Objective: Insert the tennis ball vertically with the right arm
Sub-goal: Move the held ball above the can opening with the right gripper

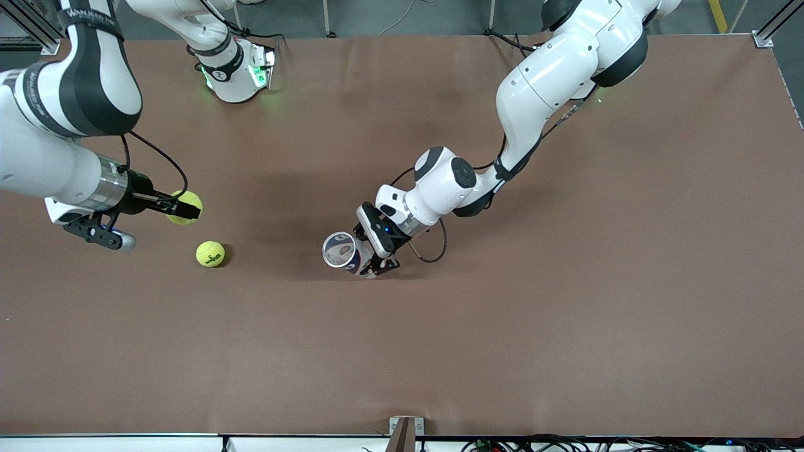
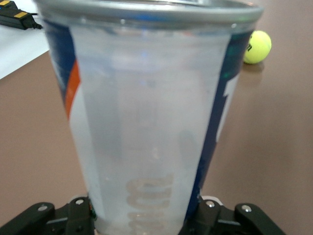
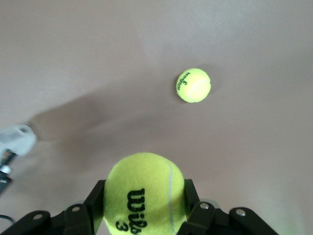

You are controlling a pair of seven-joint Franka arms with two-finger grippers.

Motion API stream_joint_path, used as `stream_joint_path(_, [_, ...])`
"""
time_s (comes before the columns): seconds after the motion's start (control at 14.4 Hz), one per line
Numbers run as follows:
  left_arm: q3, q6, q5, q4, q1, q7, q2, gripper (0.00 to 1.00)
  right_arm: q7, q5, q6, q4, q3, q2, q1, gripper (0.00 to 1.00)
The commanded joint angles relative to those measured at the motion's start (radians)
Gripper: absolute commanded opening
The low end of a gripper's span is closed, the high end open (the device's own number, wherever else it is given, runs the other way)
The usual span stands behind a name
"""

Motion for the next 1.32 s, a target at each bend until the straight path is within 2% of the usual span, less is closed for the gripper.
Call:
stream_joint_path(0.0, [-0.006,0.085,-0.026,0.006,-0.019,0.005,0.035,0.63,0.129,0.006,-0.019,0.074,0.004,0.024,0.051,0.0])
stream_joint_path(0.14, [-0.012,0.193,-0.026,0.005,-0.032,-0.003,0.067,0.63,0.232,0.013,-0.019,0.134,0.004,0.063,0.101,0.0])
stream_joint_path(0.35, [-0.015,0.264,-0.031,0.002,-0.055,-0.054,0.069,0.64,0.357,0.147,-0.019,0.209,0.004,0.125,0.118,0.0])
stream_joint_path(0.42, [-0.015,0.29,-0.031,0.002,-0.058,-0.069,0.076,0.64,0.387,0.162,-0.018,0.235,0.004,0.15,0.13,0.0])
stream_joint_path(0.77, [-0.015,0.325,-0.031,-0.001,-0.059,-0.074,0.103,0.64,0.552,0.153,-0.007,0.378,0.003,0.293,0.221,0.0])
stream_joint_path(1.25, [-0.013,0.325,-0.029,-0.001,-0.059,-0.074,0.112,0.64,0.691,0.147,0.116,0.395,-0.002,0.374,0.314,0.0])
